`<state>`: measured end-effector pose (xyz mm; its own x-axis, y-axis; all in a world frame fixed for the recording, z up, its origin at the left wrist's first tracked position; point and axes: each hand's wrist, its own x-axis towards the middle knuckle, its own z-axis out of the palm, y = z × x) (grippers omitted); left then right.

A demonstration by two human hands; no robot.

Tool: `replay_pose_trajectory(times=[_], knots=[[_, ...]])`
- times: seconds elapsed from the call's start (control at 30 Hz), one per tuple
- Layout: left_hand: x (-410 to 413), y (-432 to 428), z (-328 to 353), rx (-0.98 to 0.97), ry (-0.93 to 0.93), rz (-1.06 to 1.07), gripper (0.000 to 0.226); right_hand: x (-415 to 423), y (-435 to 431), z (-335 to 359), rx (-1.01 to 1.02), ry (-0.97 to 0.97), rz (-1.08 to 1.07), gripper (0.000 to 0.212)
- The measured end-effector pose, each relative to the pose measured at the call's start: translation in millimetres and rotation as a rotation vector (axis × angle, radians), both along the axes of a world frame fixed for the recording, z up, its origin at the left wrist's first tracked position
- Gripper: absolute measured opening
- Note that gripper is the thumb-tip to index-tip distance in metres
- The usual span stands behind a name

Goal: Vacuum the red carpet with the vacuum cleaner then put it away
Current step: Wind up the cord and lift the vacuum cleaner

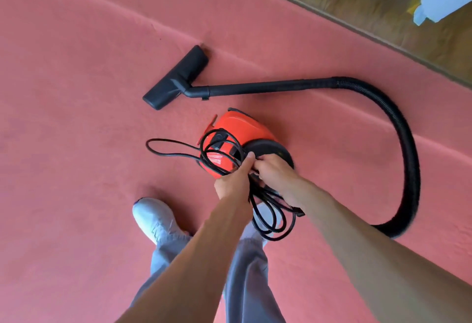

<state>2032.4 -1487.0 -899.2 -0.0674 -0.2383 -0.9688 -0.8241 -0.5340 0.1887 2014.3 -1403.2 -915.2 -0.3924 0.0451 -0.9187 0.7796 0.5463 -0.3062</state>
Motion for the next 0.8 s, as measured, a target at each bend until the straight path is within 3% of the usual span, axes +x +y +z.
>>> replay_pose_trajectory(times=[0.1, 0.2, 0.3, 0.4, 0.47, 0.6, 0.73, 0.8], knots=[[-10.7, -36.5, -2.1, -0.014, -0.006, 0.032, 0.027, -7.3, -39.8, 9.0, -0.137, -0.029, -0.222, 0.031], [-19.2, -72.7, -11.3, -0.082, -0.016, 0.0, 0.029, -8.5, -81.5, 12.9, -0.232, -0.02, -0.31, 0.011], [-24.2, -99.1, -27.9, -0.196, -0.026, -0.15, 0.029, -8.3, -103.3, 2.0, -0.189, 0.042, -0.198, 0.021], [-32.4, -105.1, -32.7, -0.314, -0.067, -0.319, 0.036, -14.5, -101.6, -12.4, -0.103, 0.032, 0.043, 0.031], [-38.5, -99.9, -31.0, -0.388, -0.088, -0.444, 0.033, -25.1, -93.5, -20.0, -0.024, 0.113, 0.165, 0.027], [-43.0, -89.4, -32.1, -0.543, -0.087, -0.666, 0.031, -59.9, -69.4, -42.9, 0.136, 0.215, -0.007, 0.021], [-45.8, -81.7, -43.1, -0.584, -0.135, -0.566, 0.025, -82.0, -45.2, -83.6, 0.321, 0.287, 0.178, 0.023], [-49.0, -75.0, -50.1, -0.615, -0.153, -0.485, 0.017, -86.1, -37.4, -106.0, 0.379, 0.294, 0.25, 0.037]])
